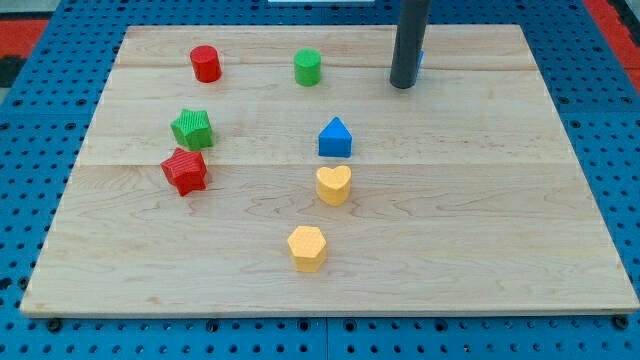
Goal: Move the triangle below the green circle
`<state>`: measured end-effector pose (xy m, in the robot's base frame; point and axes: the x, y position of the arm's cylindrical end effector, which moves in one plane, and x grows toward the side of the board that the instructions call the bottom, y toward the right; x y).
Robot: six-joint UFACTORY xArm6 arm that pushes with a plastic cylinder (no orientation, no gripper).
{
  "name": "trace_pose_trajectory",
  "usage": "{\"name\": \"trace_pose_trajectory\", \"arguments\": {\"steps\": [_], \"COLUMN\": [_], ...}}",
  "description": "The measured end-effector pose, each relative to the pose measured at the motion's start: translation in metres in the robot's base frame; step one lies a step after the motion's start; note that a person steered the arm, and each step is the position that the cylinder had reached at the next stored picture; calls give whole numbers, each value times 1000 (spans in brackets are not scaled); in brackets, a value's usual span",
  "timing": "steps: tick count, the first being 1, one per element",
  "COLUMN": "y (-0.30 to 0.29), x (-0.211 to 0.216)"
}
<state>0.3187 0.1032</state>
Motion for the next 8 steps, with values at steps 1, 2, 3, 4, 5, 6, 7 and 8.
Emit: {"name": "trace_pose_trajectory", "arguments": {"steps": [1, 2, 3, 4, 5, 6, 7, 8], "y": [-1, -16, -39, -82, -94, -88, -95, -52], "x": [68, 96, 142, 144, 97, 64, 70, 60]}}
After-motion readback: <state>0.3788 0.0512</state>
